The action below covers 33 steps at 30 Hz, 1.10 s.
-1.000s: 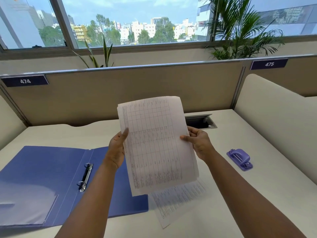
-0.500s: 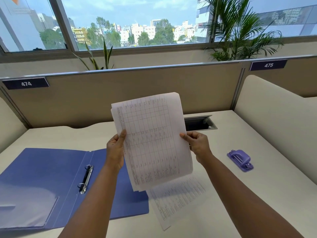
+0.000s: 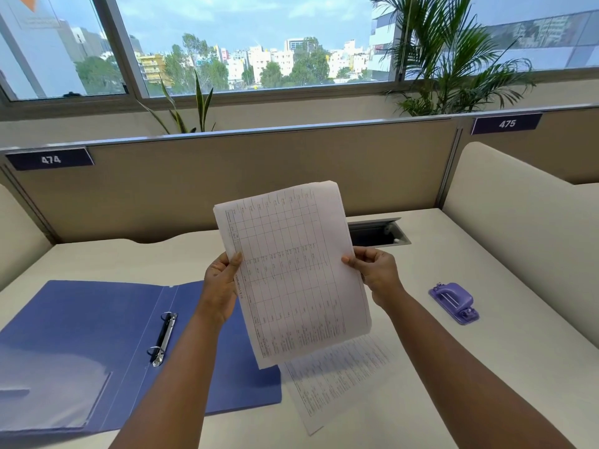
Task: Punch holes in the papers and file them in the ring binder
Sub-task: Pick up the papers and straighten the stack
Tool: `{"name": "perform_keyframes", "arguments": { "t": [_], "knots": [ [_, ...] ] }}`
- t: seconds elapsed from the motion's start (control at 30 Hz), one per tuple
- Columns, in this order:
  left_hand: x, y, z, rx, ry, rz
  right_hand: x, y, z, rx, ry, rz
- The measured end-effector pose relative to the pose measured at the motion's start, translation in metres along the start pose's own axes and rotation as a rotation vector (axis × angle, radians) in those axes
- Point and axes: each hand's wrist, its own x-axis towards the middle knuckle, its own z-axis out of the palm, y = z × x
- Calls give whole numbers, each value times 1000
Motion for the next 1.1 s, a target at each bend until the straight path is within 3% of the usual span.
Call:
{"name": "perform_keyframes", "arguments": {
  "t": [0.17,0.53,0.7,0.8,0.87,0.93,1.1],
  "knots": [
    [0,0,-2,5,-40,-4,-1,-1,0,0,18,14],
    [-1,-5,-4,49,34,-54,-4,-4,5,23,11,-6],
    [-1,-4,-4,110,167,-25,1,2,1,7,1,17],
    [0,2,-6,142,221,3,8,31,-15,-338,140,108],
    [0,6,-8,167,240,22,8,56,-27,-826,85,188],
    [1,8,-11,188,256,40,4,76,-30,-1123,-12,262],
    [3,8,-15,246,257,52,-10,107,-23,-1371,-6,370]
  ]
}}
